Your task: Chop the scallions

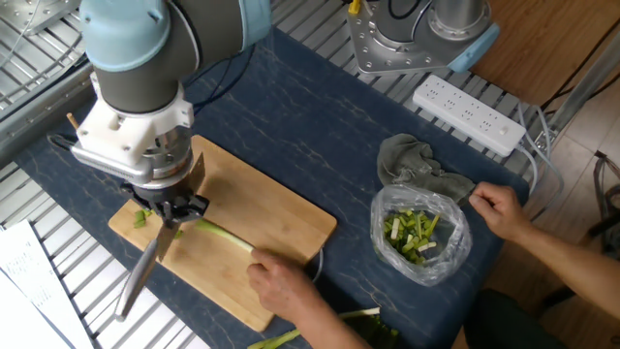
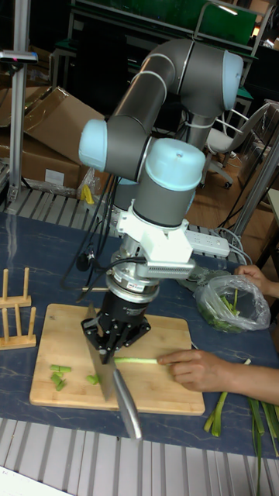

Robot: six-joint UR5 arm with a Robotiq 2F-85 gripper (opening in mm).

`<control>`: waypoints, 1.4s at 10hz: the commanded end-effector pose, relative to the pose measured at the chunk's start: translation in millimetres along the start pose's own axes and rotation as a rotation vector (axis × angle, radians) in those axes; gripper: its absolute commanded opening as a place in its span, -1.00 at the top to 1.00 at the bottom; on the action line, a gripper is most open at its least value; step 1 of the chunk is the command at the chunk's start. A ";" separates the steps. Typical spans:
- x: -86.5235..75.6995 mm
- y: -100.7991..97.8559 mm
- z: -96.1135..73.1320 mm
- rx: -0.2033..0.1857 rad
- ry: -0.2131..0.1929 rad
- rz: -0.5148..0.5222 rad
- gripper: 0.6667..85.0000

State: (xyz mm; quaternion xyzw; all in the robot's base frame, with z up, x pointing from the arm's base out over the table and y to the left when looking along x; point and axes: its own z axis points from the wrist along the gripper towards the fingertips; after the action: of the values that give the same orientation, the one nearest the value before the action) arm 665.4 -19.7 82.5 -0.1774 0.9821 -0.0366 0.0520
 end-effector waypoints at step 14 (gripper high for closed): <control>45.9 23.0 0.8 -0.093 0.023 0.052 0.98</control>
State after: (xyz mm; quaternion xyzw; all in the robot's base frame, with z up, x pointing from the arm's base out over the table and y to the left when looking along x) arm 615.2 -16.5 77.4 -0.1582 0.9870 0.0011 0.0299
